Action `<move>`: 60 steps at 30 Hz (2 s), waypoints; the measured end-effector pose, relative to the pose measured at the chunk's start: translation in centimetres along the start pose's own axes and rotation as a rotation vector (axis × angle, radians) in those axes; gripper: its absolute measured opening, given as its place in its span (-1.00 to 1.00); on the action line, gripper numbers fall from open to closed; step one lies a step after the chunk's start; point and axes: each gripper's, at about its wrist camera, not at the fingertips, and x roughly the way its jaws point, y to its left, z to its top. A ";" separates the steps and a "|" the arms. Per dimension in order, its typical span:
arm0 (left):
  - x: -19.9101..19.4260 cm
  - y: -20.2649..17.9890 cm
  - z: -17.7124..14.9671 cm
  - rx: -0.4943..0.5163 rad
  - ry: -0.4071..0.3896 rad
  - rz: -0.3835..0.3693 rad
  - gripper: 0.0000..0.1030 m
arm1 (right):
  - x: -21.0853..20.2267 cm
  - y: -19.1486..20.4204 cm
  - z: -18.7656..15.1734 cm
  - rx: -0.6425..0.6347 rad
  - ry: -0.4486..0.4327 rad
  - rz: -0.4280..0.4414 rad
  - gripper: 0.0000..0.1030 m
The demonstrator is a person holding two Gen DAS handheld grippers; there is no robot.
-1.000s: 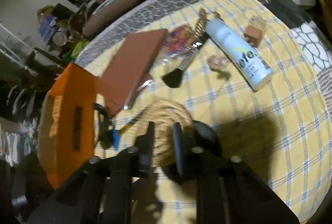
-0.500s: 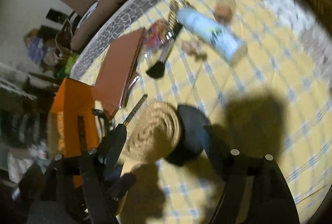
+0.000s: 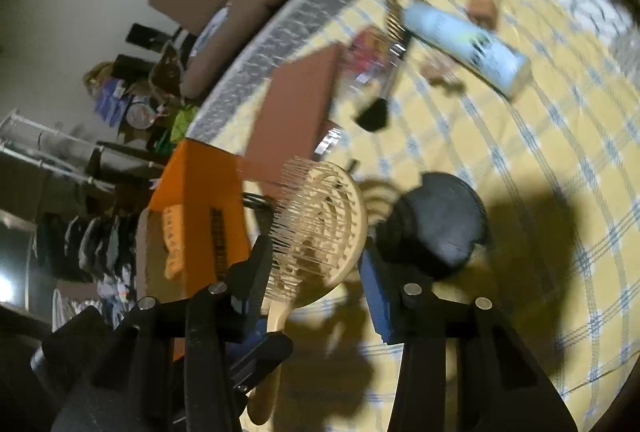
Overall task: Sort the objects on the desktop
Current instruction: 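Carry the hairbrush over the box with both grippers, then open both grippers to drop the hairbrush into the box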
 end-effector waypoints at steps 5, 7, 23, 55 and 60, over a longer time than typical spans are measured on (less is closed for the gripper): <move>-3.9 0.3 0.9 0.030 -0.069 0.012 -0.65 | -1.0 4.0 -0.2 -0.064 -0.037 0.050 -0.13; -5.8 1.2 1.2 0.046 -0.093 0.026 -0.64 | -0.8 5.7 -0.4 -0.086 -0.043 0.080 -0.13; -14.3 16.0 0.0 -0.006 -0.104 0.232 -0.63 | 12.9 19.8 -4.7 -0.281 0.151 0.226 -0.11; -13.1 22.1 -0.6 -0.064 0.017 0.473 -0.87 | 18.7 24.8 -8.8 -0.562 0.240 -0.046 0.14; -13.3 22.0 -0.5 -0.091 0.005 0.442 -0.68 | 17.1 24.7 -8.6 -0.575 0.225 -0.040 0.22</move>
